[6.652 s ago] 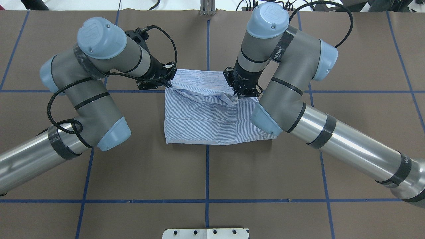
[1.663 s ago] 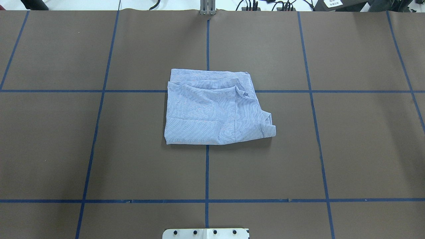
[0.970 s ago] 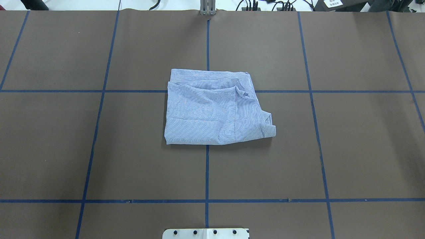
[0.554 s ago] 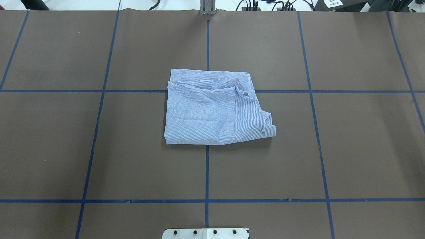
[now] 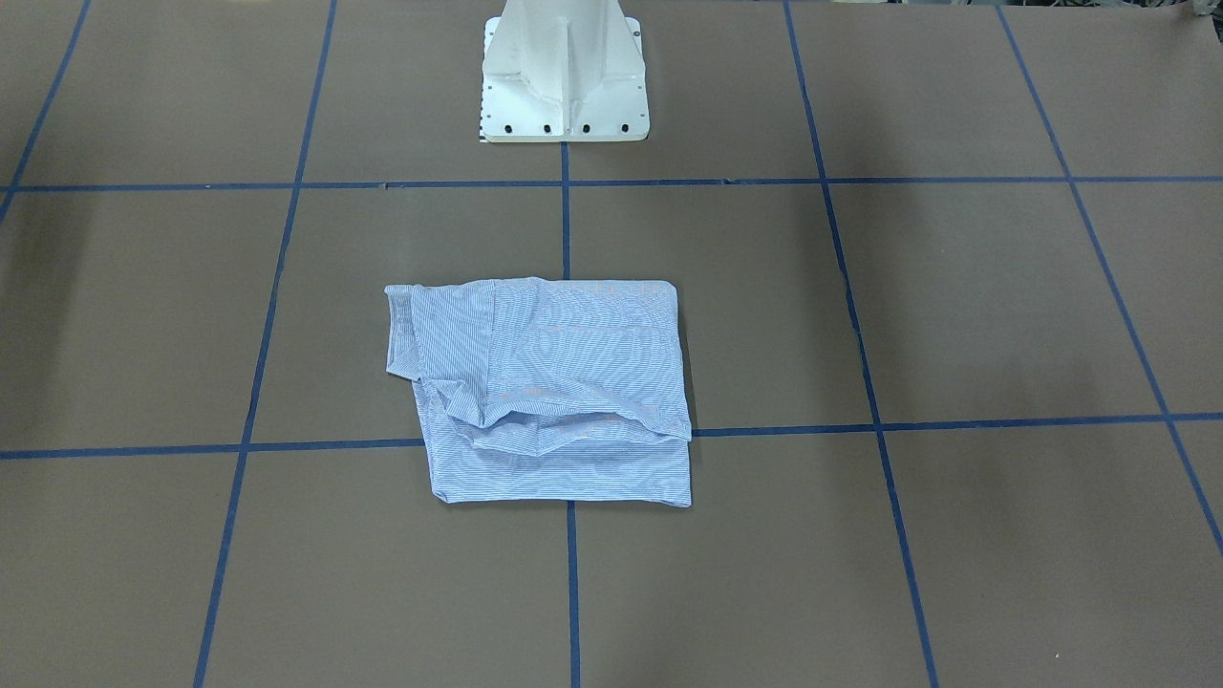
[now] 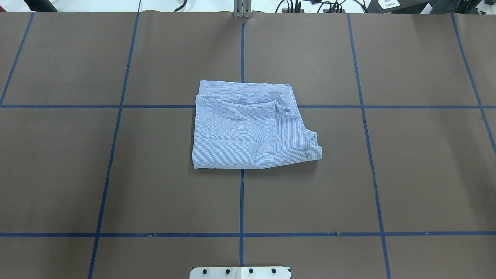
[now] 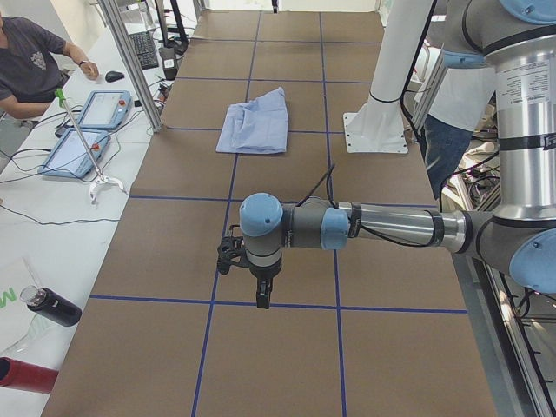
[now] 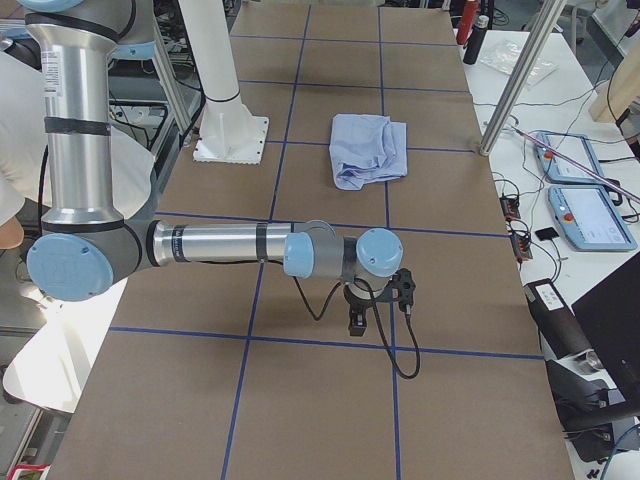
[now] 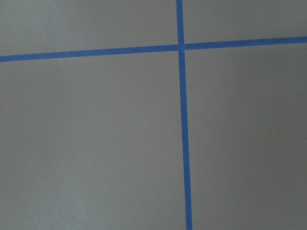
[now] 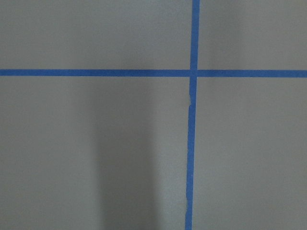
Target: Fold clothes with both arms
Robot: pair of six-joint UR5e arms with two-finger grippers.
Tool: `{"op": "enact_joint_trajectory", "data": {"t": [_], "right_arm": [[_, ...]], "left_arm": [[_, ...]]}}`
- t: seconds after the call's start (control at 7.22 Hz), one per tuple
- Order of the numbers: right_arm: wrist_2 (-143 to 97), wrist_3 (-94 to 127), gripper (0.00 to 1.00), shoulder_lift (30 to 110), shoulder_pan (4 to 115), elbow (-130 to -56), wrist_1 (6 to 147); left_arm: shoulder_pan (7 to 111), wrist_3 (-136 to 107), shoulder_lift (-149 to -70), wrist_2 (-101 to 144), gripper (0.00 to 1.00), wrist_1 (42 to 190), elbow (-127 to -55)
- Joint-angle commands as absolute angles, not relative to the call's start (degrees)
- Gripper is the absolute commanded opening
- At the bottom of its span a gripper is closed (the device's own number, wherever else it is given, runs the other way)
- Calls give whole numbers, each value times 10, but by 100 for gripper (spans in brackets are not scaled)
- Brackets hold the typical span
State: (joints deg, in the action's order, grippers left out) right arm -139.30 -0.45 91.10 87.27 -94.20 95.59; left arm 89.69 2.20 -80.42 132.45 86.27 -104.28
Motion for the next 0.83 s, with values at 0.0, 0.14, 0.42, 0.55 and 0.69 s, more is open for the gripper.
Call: {"op": "enact_joint_trajectory", "data": {"t": [0.0,0.14,0.42,0.55,0.69], "right_arm": [[-1394,-4,100,911,873,-941,956],[-1395,-4,100,911,873,-941,956],[-1396,-4,100,910,873,-941,956],[-1395,-4,100,910,873,-941,956],[-1396,-5,100,910,873,-942,956]], "left_arm": [[897,22,-804,1325,100,863,-1044],[897,22,-804,1325,100,863,-1045],[896,21,-805,1325,100,863,-1048],[896,22,-807,1325,100,863,-1049],[896,22,-807,1325,100,863,-1049]]}}
